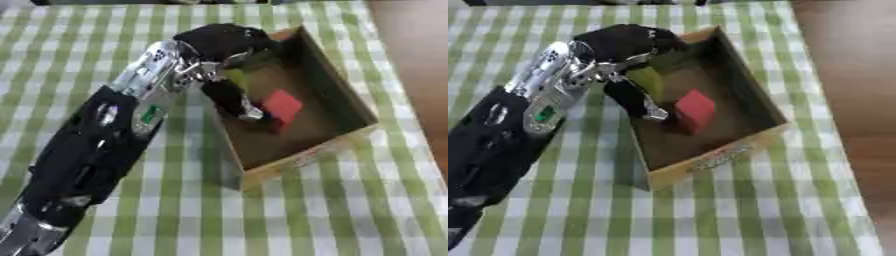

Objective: Pick up objects on the table and place them in the box.

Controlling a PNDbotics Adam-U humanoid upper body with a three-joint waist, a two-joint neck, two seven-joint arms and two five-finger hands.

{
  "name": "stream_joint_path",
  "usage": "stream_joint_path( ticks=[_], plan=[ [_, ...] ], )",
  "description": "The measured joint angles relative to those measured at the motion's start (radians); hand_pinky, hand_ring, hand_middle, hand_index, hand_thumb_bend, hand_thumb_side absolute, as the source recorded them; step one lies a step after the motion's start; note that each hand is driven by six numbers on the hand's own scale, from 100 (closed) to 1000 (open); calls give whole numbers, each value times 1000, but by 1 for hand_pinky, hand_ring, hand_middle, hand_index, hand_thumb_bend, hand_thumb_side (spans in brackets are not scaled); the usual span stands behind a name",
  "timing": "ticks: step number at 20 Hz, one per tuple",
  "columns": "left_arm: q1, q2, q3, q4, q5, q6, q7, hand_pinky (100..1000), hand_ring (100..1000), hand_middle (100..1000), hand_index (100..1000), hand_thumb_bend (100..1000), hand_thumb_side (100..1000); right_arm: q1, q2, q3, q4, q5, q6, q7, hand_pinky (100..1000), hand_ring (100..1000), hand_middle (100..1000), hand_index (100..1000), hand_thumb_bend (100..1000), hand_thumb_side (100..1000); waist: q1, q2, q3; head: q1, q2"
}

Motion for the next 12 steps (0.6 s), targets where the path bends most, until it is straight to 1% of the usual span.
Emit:
stream_joint_path(
  ticks=[1, 2, 3, 4, 5, 7, 8, 11, 12],
  plan=[
    [0, 0, 0, -2, 2, 1, 0, 829, 888, 874, 975, 633, 671, 0, 0, 0, 0, 0, 0, 0, 865, 613, 509, 783, 100, 241, 0, 0, 0, 0, 0],
    [0, 0, 1, -6, 4, 1, 1, 805, 861, 857, 961, 370, 638, 0, 0, 0, 0, 0, 0, 0, 863, 615, 515, 783, 100, 218, 0, -1, 1, 0, 0],
    [-1, 1, 4, -13, 9, 4, 3, 787, 845, 843, 949, 219, 587, 1, 0, -2, 0, 0, -1, -2, 863, 615, 515, 783, 100, 213, 0, -3, 8, -2, 1],
    [-5, 8, 13, -27, 16, 8, 9, 777, 836, 835, 942, 150, 569, 4, 0, -6, 0, 0, -2, -6, 863, 615, 516, 783, 100, 211, -1, -7, 18, -7, 1],
    [-7, 24, 29, -45, 25, 14, 18, 745, 811, 815, 918, 100, 523, 8, 0, -8, 0, 1, -2, -11, 862, 613, 516, 782, 100, 206, -1, -12, 23, -11, 2],
    [-5, 57, 69, -87, 52, 26, 42, 722, 789, 801, 897, 100, 520, 16, -4, -15, 0, 4, -2, -20, 862, 613, 516, 782, 100, 205, -3, -17, 31, -22, 6],
    [-2, 75, 92, -112, 67, 36, 56, 710, 779, 794, 885, 100, 537, 20, -6, -18, 0, 7, -3, -23, 862, 612, 516, 782, 100, 200, -3, -18, 39, -28, 10],
    [23, 134, 162, -186, 112, 63, 102, 710, 779, 794, 885, 100, 537, 26, -10, -19, 0, 12, -3, -32, 862, 612, 516, 782, 100, 200, -2, -20, 45, -39, 16],
    [32, 149, 176, -211, 128, 71, 117, 710, 779, 794, 885, 100, 537, 26, -11, -19, 0, 14, -3, -34, 862, 612, 516, 782, 100, 200, -1, -20, 45, -40, 17]
  ],
)
